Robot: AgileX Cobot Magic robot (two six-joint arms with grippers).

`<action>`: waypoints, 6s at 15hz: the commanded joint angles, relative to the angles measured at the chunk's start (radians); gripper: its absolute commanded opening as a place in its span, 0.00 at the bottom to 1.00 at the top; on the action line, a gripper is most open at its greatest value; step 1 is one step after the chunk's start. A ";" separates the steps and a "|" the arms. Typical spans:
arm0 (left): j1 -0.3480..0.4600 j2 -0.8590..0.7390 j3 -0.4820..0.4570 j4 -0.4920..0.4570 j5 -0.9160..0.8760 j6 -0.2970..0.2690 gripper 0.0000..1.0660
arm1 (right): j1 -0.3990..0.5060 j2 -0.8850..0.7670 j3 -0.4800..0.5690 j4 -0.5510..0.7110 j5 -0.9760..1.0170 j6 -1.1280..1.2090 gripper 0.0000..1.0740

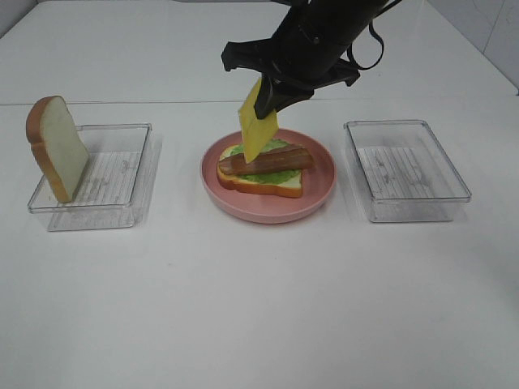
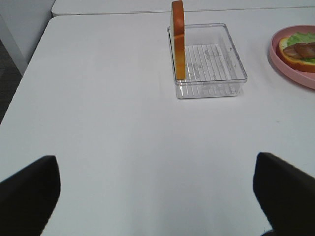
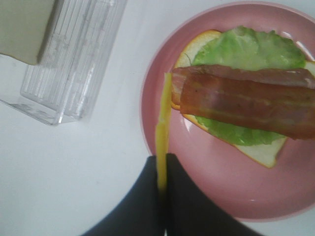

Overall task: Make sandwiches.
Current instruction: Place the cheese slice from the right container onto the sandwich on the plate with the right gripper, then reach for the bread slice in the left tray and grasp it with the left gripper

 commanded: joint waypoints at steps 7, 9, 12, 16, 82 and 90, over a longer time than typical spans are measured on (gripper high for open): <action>0.000 -0.001 0.002 -0.003 -0.004 0.000 0.95 | 0.002 0.080 0.004 0.189 -0.118 -0.081 0.00; 0.000 -0.001 0.002 -0.003 -0.004 0.000 0.95 | 0.002 0.123 0.004 0.193 -0.152 -0.081 0.00; 0.000 -0.001 0.002 -0.003 -0.004 0.000 0.95 | -0.001 0.169 0.004 0.180 -0.192 -0.081 0.00; 0.000 -0.001 0.002 -0.003 -0.004 0.000 0.95 | -0.001 0.212 0.004 0.085 -0.252 -0.080 0.00; 0.000 -0.002 0.002 -0.003 -0.004 0.000 0.95 | -0.331 -1.856 1.133 -0.517 0.444 0.184 0.92; 0.000 -0.002 0.002 -0.003 -0.004 0.000 0.95 | -0.420 -2.027 1.156 -0.474 0.336 0.155 0.92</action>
